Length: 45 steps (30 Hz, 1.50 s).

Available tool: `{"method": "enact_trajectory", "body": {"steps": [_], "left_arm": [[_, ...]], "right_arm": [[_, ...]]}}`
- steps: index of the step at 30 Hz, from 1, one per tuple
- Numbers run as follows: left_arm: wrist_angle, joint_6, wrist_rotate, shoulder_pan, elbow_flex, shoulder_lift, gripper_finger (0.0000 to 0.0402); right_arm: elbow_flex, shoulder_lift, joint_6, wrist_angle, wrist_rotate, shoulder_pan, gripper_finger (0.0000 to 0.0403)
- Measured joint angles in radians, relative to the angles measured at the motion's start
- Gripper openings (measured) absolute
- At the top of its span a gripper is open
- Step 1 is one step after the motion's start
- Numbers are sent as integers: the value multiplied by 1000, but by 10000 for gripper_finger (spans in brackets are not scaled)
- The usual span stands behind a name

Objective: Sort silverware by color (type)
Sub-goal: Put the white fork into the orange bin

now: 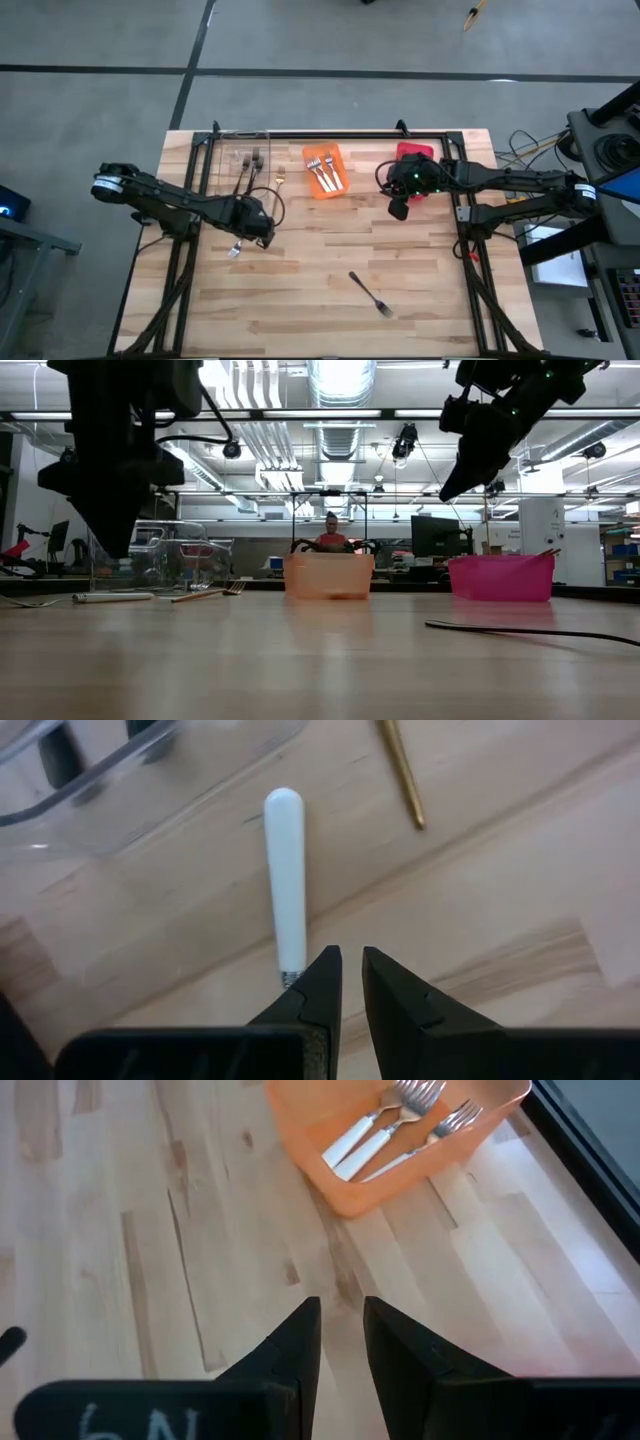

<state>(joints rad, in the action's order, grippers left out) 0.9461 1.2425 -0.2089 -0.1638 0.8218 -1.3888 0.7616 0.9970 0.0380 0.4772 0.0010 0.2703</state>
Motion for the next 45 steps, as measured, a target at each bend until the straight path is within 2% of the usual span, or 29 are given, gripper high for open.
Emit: {"method": "enact_trajectory", "body": {"steps": [13, 20, 25, 29, 45], "left_arm": [[-2, 51, -14, 0, -57, 0, 39], [-13, 77, -18, 0, -85, 1, 93], [-88, 80, -19, 0, -137, 1, 135], [-147, 82, -19, 0, -168, 1, 154], [-231, 81, 11, -9, -220, 1, 158]], "right_arm": [[-105, 0, 0, -125, 0, 0, 68], [-116, 0, -32, -171, 0, 0, 68], [-114, 0, -36, -172, 0, 0, 68], [-114, 0, -38, -172, 0, 0, 68], [-114, 0, -32, -171, 0, 0, 68]]}}
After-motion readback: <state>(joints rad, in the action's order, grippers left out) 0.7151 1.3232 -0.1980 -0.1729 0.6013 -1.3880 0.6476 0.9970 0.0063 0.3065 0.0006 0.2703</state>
